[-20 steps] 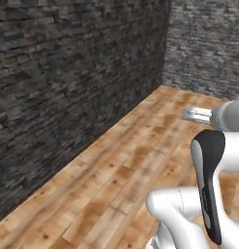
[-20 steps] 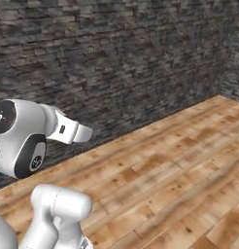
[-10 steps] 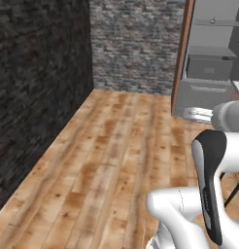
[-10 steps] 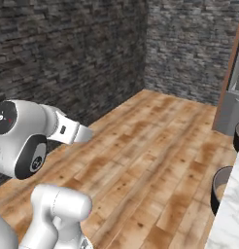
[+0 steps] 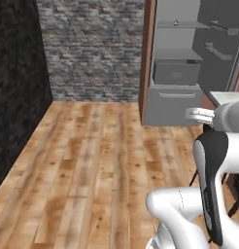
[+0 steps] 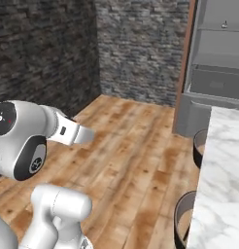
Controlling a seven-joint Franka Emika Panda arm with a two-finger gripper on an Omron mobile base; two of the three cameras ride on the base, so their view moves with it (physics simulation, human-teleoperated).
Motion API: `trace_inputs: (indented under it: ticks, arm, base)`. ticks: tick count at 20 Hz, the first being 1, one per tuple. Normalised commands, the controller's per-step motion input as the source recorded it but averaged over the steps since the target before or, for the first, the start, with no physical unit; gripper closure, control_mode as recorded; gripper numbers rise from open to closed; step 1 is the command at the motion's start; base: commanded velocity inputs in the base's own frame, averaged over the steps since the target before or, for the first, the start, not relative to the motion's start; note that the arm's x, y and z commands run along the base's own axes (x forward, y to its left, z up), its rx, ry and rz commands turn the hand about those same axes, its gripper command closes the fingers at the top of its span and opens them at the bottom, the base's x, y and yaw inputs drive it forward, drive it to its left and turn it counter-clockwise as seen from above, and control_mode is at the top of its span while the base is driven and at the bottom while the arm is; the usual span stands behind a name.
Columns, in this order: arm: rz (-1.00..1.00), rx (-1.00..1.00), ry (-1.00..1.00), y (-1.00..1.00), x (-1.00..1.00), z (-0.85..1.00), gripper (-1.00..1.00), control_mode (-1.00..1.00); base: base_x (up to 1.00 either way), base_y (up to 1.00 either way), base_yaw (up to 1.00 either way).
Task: Grab the garlic and lemon from the fridge, place them in the blender, close the lid, and turn on the blender to create a marinade.
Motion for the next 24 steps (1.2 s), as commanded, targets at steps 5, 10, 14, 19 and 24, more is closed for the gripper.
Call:
trace_inputs:
  ticks: [5, 10, 14, 19, 24]
  arm:
    - [0.0, 0.0, 0.0, 0.0, 0.0, 0.0, -1.0, 1.0]
    - [0.0, 0.0, 0.0, 0.0, 0.0, 0.0, -1.0, 1.0]
    - [0.0, 0.0, 0.0, 0.0, 0.0, 0.0, -1.0, 1.0]
    - [0.0, 0.0, 0.0, 0.0, 0.0, 0.0, -1.0, 1.0]
    - [0.0, 0.0, 0.0, 0.0, 0.0, 0.0, -1.0, 1.0]
  base:
    - [1.0, -0.27, -0.25]
    - [1.0, -0.25, -0.07]
    - [1.0, -0.35, -0.01]
    - [1.0, -0.53, 0.0]
    - [1.0, -0.58, -0.02]
